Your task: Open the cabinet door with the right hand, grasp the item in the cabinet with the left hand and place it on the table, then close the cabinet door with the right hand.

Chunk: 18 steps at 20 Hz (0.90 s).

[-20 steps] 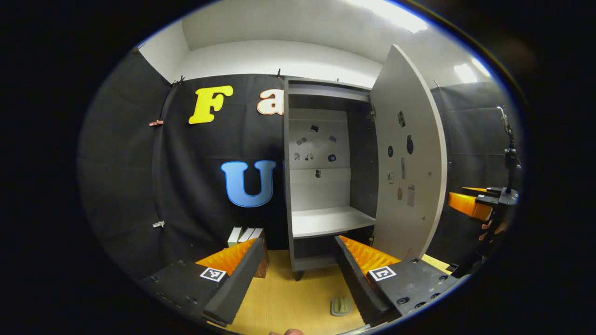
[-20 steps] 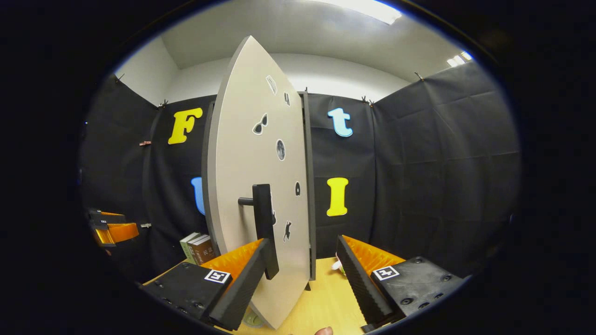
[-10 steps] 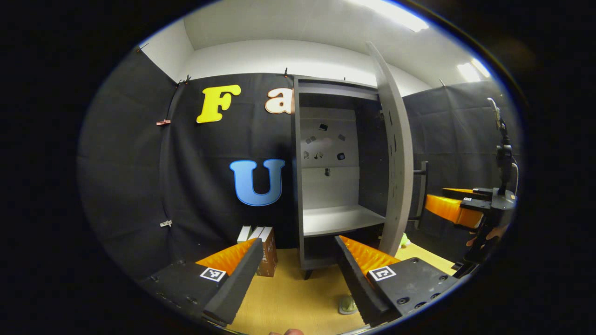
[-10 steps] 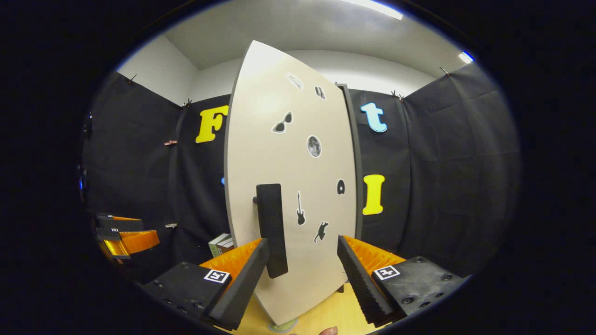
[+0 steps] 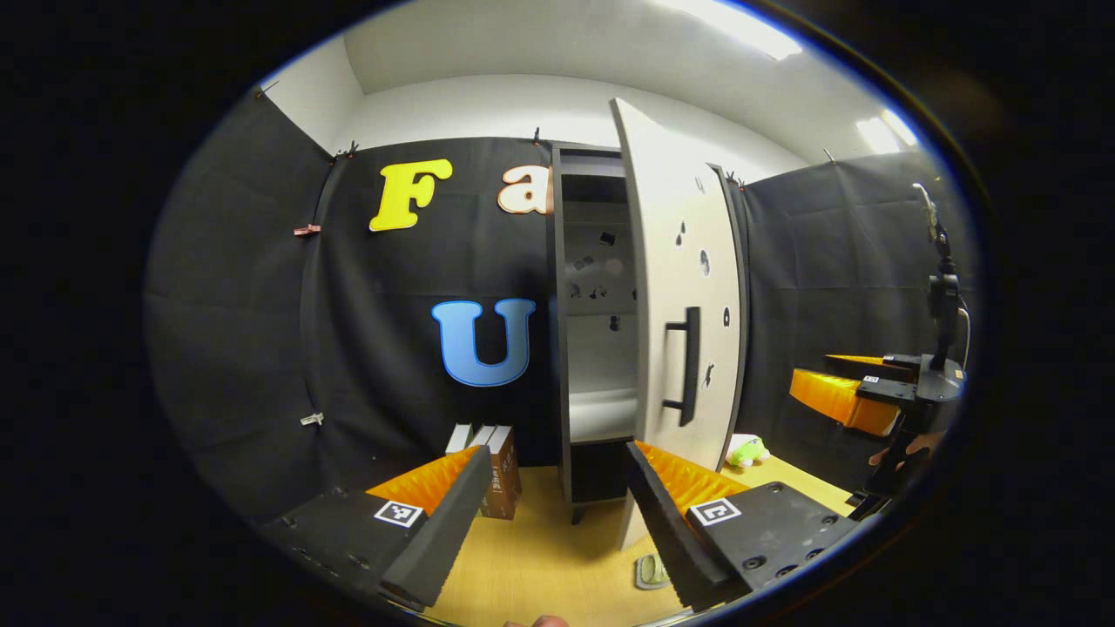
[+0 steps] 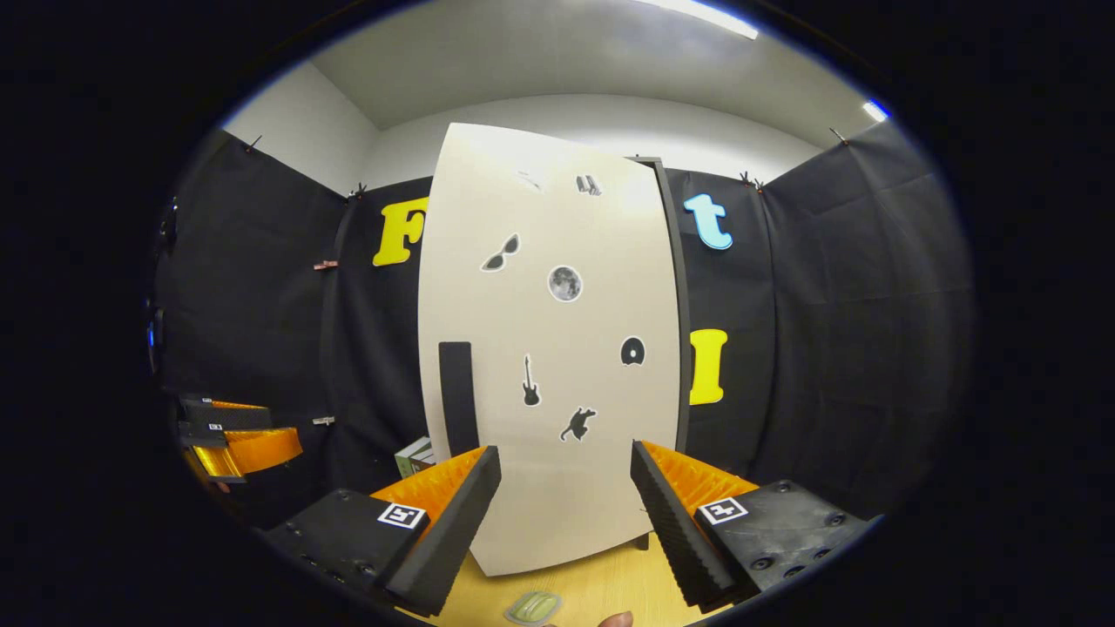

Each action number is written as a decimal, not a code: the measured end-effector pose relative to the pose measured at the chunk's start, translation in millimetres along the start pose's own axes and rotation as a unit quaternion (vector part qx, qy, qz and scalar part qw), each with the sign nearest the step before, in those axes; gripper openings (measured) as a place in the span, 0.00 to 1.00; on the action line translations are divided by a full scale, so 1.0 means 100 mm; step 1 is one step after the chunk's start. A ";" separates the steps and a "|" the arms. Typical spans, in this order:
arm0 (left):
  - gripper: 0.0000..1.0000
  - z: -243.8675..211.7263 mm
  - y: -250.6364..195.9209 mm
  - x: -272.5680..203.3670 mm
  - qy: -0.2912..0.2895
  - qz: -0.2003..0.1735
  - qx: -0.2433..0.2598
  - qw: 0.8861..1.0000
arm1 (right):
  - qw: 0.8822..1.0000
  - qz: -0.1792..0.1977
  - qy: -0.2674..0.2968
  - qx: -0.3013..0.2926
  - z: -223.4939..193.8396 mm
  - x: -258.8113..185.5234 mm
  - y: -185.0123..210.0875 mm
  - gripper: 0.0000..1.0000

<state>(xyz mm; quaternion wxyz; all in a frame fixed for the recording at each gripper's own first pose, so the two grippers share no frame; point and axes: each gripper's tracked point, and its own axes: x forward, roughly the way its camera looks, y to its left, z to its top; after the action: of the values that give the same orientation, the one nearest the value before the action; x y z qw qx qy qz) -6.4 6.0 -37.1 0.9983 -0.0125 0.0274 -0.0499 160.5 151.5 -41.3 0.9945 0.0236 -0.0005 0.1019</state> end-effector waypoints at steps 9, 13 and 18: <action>0.96 0.14 -0.12 -0.05 -0.013 -0.002 0.002 1.000 | 1.000 -0.014 -0.004 0.002 0.06 -0.16 -0.15 0.97; 0.95 0.16 -0.15 -0.09 -0.016 -0.001 -0.001 1.000 | 1.000 -0.022 -0.001 -0.006 0.02 -0.23 -0.23 0.97; 0.95 0.20 -0.20 -0.07 -0.022 0.004 0.002 1.000 | 0.999 -0.032 0.000 -0.013 0.03 -0.34 -0.30 0.97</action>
<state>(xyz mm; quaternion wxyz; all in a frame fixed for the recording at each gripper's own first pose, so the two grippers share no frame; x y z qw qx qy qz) -13.8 -12.6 -16.6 0.9989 -0.0116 0.0057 -0.0458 133.8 115.0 -40.2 0.9975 0.0110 -0.0010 0.0704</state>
